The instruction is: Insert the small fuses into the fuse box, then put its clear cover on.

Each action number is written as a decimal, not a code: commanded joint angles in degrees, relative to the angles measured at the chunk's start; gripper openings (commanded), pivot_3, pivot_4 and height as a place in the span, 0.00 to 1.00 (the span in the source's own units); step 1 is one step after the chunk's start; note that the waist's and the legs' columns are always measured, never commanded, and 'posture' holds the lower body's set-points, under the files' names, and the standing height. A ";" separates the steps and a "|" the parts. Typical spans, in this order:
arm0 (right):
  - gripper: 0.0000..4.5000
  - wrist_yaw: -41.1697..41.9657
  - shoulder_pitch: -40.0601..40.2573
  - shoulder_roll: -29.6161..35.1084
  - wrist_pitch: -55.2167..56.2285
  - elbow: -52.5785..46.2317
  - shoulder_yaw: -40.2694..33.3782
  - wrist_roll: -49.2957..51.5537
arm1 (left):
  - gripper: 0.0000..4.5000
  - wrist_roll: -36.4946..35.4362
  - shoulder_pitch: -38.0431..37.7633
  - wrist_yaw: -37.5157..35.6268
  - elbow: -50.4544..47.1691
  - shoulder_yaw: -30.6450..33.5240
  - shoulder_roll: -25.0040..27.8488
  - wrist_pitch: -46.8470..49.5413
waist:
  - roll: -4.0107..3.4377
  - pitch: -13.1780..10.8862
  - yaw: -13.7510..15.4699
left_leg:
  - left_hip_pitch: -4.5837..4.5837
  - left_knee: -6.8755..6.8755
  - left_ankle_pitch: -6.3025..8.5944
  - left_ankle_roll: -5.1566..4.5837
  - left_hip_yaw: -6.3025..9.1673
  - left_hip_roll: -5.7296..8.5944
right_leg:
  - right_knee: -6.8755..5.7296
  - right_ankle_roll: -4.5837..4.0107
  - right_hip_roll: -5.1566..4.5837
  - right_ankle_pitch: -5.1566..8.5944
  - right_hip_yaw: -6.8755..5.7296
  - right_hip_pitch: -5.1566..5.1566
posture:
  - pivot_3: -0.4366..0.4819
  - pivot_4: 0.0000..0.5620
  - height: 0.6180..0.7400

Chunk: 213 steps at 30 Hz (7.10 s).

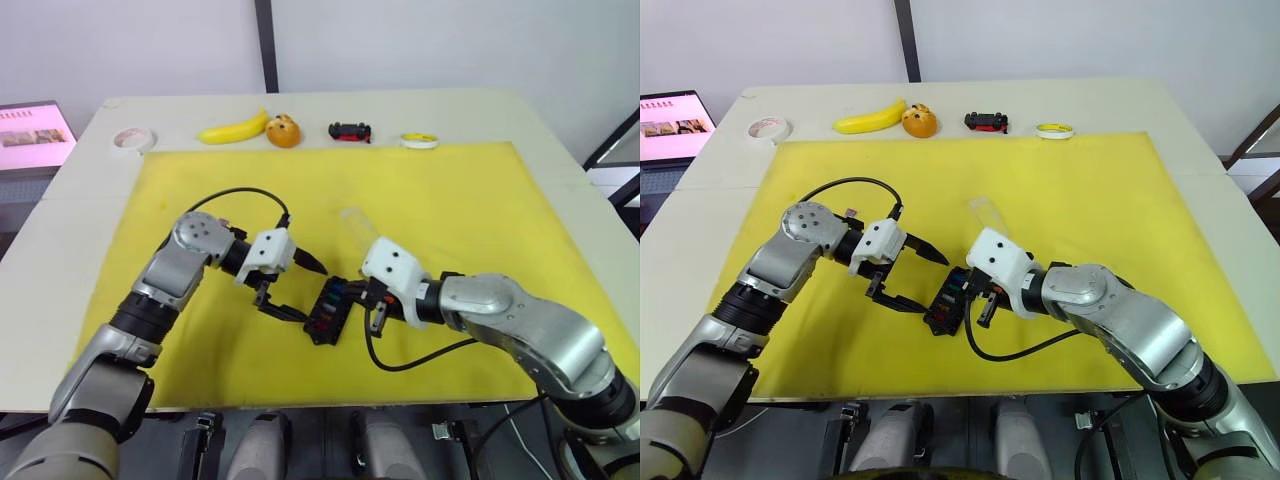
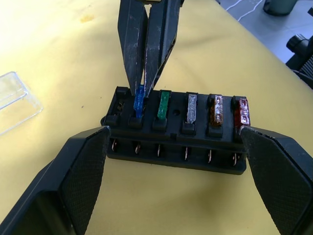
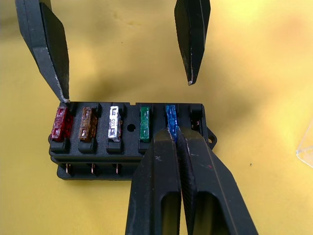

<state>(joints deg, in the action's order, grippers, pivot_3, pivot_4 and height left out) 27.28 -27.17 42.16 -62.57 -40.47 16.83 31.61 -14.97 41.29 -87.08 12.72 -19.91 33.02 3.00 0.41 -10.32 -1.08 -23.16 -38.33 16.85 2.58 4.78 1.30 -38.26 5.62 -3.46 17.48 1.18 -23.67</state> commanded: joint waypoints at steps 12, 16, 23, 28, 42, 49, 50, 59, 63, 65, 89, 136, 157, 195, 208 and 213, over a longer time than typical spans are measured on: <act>0.00 0.80 1.66 -0.69 1.51 -1.51 -0.27 -2.73 | 0.99 -0.08 0.24 0.13 -2.69 1.62 -0.22 0.10 | 0.00 0.01 -0.02 | 0.01 -0.02 -0.01 0.01 -0.01 0.01 | -0.03 0.00 0.00 0.00 0.01 0.00 | 0.48 0.27 1.00; 0.00 1.13 1.63 -0.71 1.40 -1.58 -0.85 -2.95 | 0.99 -0.06 0.05 0.21 -3.02 1.65 -0.18 0.28 | 0.00 0.02 -0.01 | 0.03 -0.04 -0.01 0.02 -0.01 0.01 | -0.09 0.00 0.00 0.00 0.01 0.01 | 0.48 0.27 1.00; 0.00 1.20 1.11 -1.37 0.12 -1.93 -2.60 -1.70 | 0.99 -0.07 -0.23 0.38 -3.43 1.65 -0.18 0.39 | 0.00 0.02 -0.01 | 0.03 -0.04 -0.04 0.07 -0.01 0.01 | -0.09 0.00 0.00 0.00 0.02 0.01 | 0.48 0.27 1.00; 0.00 1.30 0.48 -2.13 -1.63 -2.56 -4.41 -0.31 | 0.99 -0.03 -0.14 0.39 -3.26 1.65 -0.12 0.26 | 0.00 0.02 -0.01 | 0.03 -0.05 -0.04 0.06 -0.01 0.02 | -0.10 0.00 0.00 0.00 0.02 0.01 | 0.48 0.27 1.00; 0.00 1.48 0.91 -2.82 -1.43 -1.50 -2.78 -1.51 | 0.99 -0.02 0.11 0.37 -3.08 1.62 -0.22 0.29 | 0.00 0.02 -0.03 | 0.03 -0.07 -0.04 0.07 -0.02 0.02 | -0.13 0.00 0.00 0.00 0.02 0.00 | 0.48 0.27 1.00; 0.00 1.71 0.74 -2.77 -0.65 -0.55 -1.67 -2.75 | 0.99 0.01 0.22 0.45 -2.96 1.63 -0.34 0.24 | -0.01 0.02 -0.07 | 0.03 -0.10 -0.04 0.08 -0.02 0.02 | -0.15 0.00 0.00 0.00 0.02 0.00 | 0.48 0.27 1.00; 0.00 1.74 0.57 -2.87 -0.59 -0.32 -1.61 -2.87 | 0.99 0.00 0.23 0.47 -2.97 1.63 -0.37 0.24 | -0.01 0.03 -0.08 | 0.03 -0.11 -0.04 0.07 -0.02 0.02 | -0.16 0.00 0.00 0.00 0.02 0.01 | 0.48 0.27 1.00; 0.00 1.97 0.33 -2.86 -0.46 0.30 -1.76 -3.34 | 0.99 0.06 -0.06 0.58 -3.34 1.60 -0.55 0.32 | -0.01 0.03 -0.05 | 0.00 -0.61 0.07 -0.12 -0.04 0.01 | -0.39 0.00 0.03 0.00 0.04 0.08 | 0.48 0.27 1.00; 0.00 2.10 0.28 -3.02 -1.37 -0.06 -2.92 -2.52 | 0.99 0.08 -0.09 0.62 -3.27 1.64 -0.53 0.25 | -0.01 0.03 -0.07 | 0.00 -0.69 0.21 -0.37 -0.03 0.02 | -0.49 0.00 0.03 0.00 0.04 0.09 | 0.48 0.27 1.00; 0.00 2.20 0.24 -2.99 -1.64 -0.18 -3.29 -2.29 | 0.99 0.10 -0.10 0.62 -3.22 1.64 -0.52 0.19 | -0.01 0.03 -0.06 | 0.00 -0.70 0.22 -0.39 -0.03 0.02 | -0.50 0.01 0.03 0.00 0.04 0.08 | 0.48 0.27 1.00; 0.00 2.83 -1.07 -2.48 -3.22 -0.18 -3.54 -1.79 | 0.99 0.35 -0.02 0.64 -2.90 1.97 -0.39 -0.10 | -0.01 0.03 -0.06 | 0.00 -0.73 0.24 -0.41 -0.03 0.04 | -0.56 0.01 0.01 0.00 0.05 0.07 | 0.48 0.27 1.00; 0.00 4.00 -1.38 -2.34 -2.26 1.73 -1.78 -4.10 | 0.99 0.23 -0.02 1.05 -3.43 1.80 -0.78 0.10 | -0.01 0.03 -0.03 | 0.01 -0.77 0.24 -0.42 -0.04 0.04 | -0.63 0.01 0.00 0.00 0.06 0.05 | 0.48 0.27 1.00; 0.62 5.90 -2.04 -1.23 -2.27 -2.16 -5.82 -2.18 | 1.00 0.31 -0.38 0.85 -3.16 1.95 -0.46 -0.55 | -0.01 0.03 -0.05 | 0.00 -0.77 0.24 -0.42 -0.05 0.05 | -0.63 0.01 -0.01 0.01 0.07 0.04 | 0.48 0.27 1.00; 0.01 8.88 11.27 -7.52 16.31 6.98 -3.64 -7.53 | 1.00 0.65 0.97 -0.88 -1.24 2.76 0.09 -1.36 | -0.01 0.05 -0.01 | 0.31 -0.77 0.28 -0.48 -0.08 0.06 | -0.67 0.02 0.00 0.01 0.10 0.31 | 0.48 0.27 1.00; 0.18 17.23 18.80 4.65 14.97 2.04 -33.09 5.92 | 1.00 -16.48 -26.54 24.96 -29.28 29.67 6.01 28.26 | -0.01 0.04 0.16 | 0.32 -0.75 0.39 -0.66 -0.11 0.02 | -0.64 0.03 -0.09 0.02 0.19 0.30 | 0.48 0.27 1.00; 0.74 22.42 22.93 9.57 18.72 10.60 -42.52 5.03 | 1.00 -21.10 -46.13 37.25 -39.14 48.18 2.48 33.79 | -0.05 0.06 0.05 | 0.71 -0.61 0.44 -0.71 -0.25 -0.08 | -0.40 0.02 -0.14 0.02 0.29 0.68 | 0.48 0.27 1.00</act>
<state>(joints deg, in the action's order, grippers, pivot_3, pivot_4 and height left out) 47.91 -4.34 50.59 -46.14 -32.28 -21.15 37.02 -34.30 -0.95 -54.22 -23.00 20.76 36.43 35.51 0.36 -10.26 -1.03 -22.33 -38.91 17.35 1.78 4.53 1.20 -38.56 5.64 -3.60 17.50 1.50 -22.83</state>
